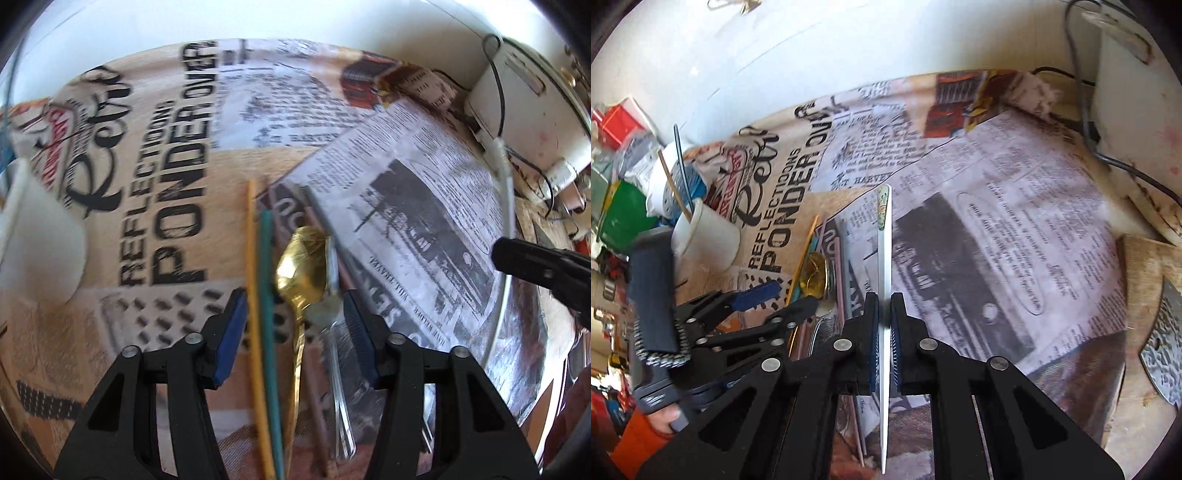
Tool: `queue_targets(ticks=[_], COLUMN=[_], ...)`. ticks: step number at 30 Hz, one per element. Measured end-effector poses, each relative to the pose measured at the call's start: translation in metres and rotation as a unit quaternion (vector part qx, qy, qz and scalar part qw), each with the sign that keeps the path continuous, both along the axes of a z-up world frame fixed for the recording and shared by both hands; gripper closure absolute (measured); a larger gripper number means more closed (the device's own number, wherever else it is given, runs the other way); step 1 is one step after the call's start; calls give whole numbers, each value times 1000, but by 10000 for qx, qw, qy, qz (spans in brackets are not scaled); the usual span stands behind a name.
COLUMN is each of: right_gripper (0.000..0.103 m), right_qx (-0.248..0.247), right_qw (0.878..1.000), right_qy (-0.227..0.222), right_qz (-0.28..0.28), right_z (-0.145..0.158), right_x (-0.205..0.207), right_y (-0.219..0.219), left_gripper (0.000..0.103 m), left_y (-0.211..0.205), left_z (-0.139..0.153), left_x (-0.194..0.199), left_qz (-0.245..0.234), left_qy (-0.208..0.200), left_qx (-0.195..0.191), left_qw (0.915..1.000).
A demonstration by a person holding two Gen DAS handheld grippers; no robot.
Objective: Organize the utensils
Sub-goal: 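Grasp a white patterned stick with the right tool while the left tool grasps the gold spoon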
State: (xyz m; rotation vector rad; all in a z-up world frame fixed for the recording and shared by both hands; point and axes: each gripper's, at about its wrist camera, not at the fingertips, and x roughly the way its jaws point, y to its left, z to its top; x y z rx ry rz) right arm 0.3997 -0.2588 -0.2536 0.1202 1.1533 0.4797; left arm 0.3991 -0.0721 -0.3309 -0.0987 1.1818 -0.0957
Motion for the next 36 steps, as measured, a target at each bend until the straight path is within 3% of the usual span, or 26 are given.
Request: queue_targets(ticks=[7, 11, 16, 18, 23, 36], right_gripper=[97, 97, 97, 97, 97, 97], right_qx=[149, 220, 258, 261, 256, 240], right_qw=[9997, 9994, 9991, 9990, 9988, 9979], right_qy=[-108, -149, -178, -202, -259, -546], right_qz=[-134, -230, -295, -311, -329, -245], right_z=[7, 11, 13, 13, 15, 34], right_x=[-4, -4, -6, -7, -9, -14], right_y=[-16, -23, -28, -29, -30, -22], left_gripper=[58, 59, 76, 89, 93, 100], left_y=[-10, -10, -12, -13, -11, 3], left_z=[-8, -9, -9, -8, -5, 50], left_x=[15, 21, 25, 27, 24, -9], left_qz=[-139, -119, -102, -98, -73, 7], left_qy=[103, 118, 80, 54, 27, -621], left_qx=[377, 351, 278, 267, 313, -120], left_qw=[9991, 9992, 9995, 9996, 9995, 9980])
